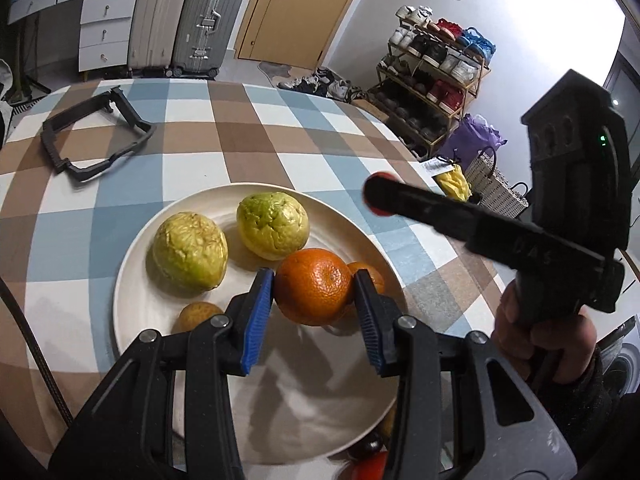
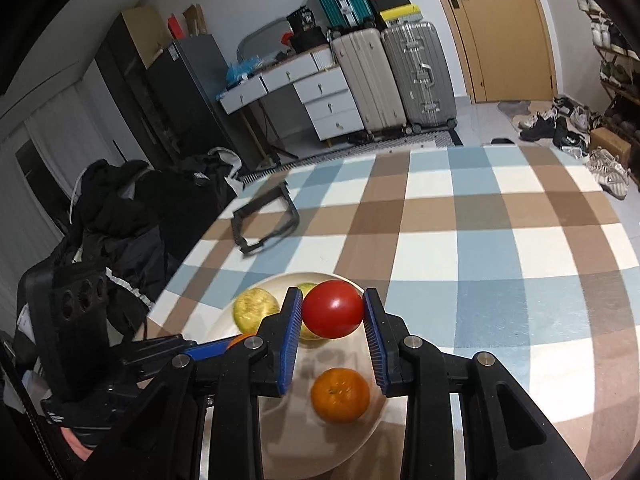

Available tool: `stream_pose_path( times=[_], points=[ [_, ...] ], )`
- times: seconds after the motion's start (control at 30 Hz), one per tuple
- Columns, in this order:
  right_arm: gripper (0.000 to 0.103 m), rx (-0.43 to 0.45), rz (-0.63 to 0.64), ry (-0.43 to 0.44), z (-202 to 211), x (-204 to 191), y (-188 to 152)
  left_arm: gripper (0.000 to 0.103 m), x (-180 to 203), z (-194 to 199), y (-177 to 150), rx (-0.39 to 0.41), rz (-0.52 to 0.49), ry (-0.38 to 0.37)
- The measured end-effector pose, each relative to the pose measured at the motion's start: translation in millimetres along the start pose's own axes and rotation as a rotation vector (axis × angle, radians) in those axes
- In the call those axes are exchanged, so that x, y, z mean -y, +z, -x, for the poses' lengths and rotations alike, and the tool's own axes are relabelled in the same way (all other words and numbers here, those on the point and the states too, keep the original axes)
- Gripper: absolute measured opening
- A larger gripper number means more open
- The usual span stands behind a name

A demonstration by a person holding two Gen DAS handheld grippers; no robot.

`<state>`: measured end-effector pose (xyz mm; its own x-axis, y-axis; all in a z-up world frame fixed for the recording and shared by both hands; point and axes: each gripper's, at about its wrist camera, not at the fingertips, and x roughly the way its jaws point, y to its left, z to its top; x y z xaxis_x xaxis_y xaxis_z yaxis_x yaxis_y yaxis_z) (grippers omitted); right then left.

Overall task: Organize fruits
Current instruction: 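Carry the tomato and orange toward the plate with both tools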

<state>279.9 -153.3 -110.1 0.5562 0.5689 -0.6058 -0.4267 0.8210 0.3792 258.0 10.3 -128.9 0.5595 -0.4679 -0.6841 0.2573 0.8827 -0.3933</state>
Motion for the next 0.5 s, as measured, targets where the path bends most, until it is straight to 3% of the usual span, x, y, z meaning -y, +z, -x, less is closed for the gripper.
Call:
stream_pose_path(
  times=[0.5],
  points=[
    [0.031, -0.107, -0.012, -0.001, -40.5, 13.1, -10.2, 0.038, -6.5, -30.7, 7.6, -0.053, 0.021, -0.032]
  ],
)
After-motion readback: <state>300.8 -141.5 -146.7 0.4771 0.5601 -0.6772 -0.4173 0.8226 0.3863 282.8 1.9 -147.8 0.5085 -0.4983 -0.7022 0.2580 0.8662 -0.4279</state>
